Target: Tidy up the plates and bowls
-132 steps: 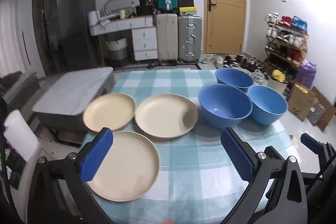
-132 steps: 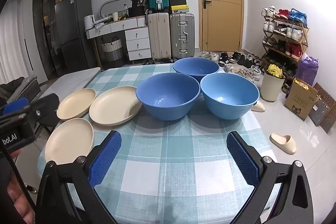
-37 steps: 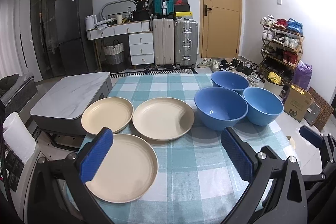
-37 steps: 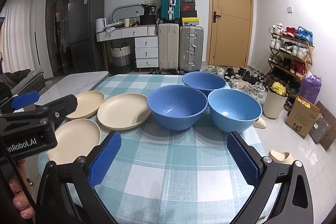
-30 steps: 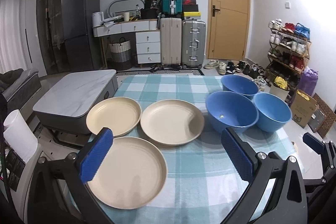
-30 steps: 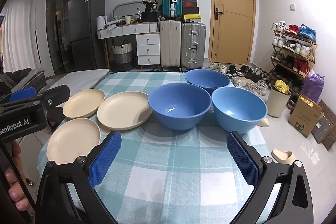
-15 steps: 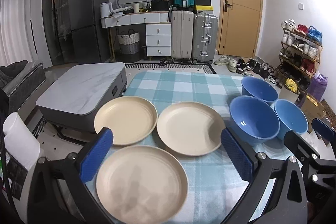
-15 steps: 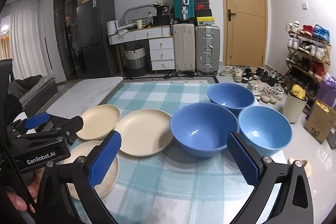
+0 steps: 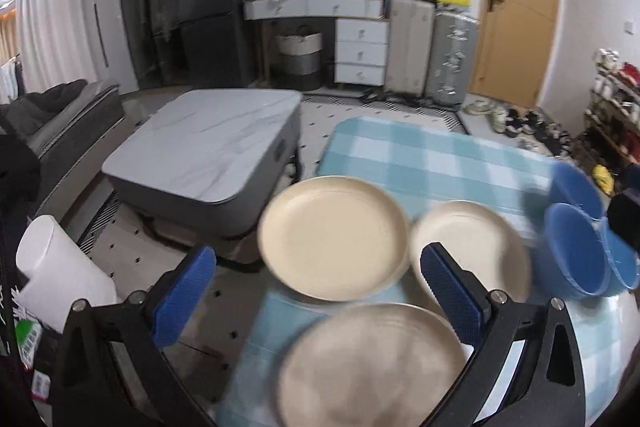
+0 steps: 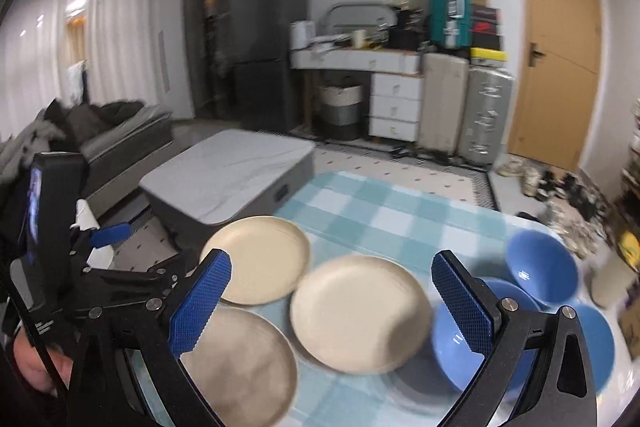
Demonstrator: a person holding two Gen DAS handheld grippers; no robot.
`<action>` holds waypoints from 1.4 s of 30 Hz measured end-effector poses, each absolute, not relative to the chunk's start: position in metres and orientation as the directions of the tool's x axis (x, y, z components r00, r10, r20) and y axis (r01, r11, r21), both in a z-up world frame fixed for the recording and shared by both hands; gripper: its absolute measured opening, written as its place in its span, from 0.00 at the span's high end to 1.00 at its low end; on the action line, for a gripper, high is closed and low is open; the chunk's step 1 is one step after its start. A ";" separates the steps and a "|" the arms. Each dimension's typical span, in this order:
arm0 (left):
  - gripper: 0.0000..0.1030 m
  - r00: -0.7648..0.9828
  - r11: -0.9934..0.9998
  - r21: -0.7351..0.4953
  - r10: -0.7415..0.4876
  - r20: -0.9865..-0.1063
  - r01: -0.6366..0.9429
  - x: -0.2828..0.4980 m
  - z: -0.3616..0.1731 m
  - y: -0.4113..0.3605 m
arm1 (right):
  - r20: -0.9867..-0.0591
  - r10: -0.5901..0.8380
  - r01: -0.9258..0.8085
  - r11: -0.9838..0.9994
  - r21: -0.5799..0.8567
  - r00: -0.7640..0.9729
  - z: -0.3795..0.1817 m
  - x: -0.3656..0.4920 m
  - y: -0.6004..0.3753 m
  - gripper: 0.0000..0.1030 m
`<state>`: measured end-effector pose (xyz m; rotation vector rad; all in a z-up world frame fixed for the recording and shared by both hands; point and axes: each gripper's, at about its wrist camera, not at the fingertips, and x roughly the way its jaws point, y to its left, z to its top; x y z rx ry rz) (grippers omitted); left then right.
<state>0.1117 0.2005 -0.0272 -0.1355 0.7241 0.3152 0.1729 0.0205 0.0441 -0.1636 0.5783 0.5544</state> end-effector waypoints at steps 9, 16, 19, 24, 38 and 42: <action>0.00 0.590 0.925 0.028 0.266 -0.763 -0.380 0.168 -0.089 0.266 | -0.684 0.424 -0.620 0.782 -0.053 0.594 -0.002 0.259 0.109 0.01; 0.00 0.559 0.946 -0.019 0.175 -0.811 -0.324 0.193 -0.125 0.288 | -0.774 0.356 -0.631 0.773 -0.072 0.524 -0.062 0.328 0.149 0.01; 0.00 0.539 0.942 -0.041 0.155 -0.828 -0.334 0.201 -0.134 0.300 | -0.799 0.321 -0.623 0.778 -0.083 0.508 -0.080 0.347 0.157 0.04; 0.10 0.530 0.950 -0.096 0.080 -0.844 -0.297 0.213 -0.148 0.310 | -0.842 0.260 -0.632 0.766 -0.119 0.474 -0.113 0.371 0.172 0.06; 0.53 0.532 0.939 -0.251 -0.092 -0.842 -0.234 0.216 -0.165 0.330 | -0.870 0.240 -0.691 0.708 -0.146 0.430 -0.149 0.372 0.186 0.26; 0.61 0.517 0.938 -0.244 -0.086 -0.852 -0.247 0.218 -0.169 0.332 | -0.888 0.186 -0.687 0.704 -0.178 0.421 -0.155 0.370 0.195 0.26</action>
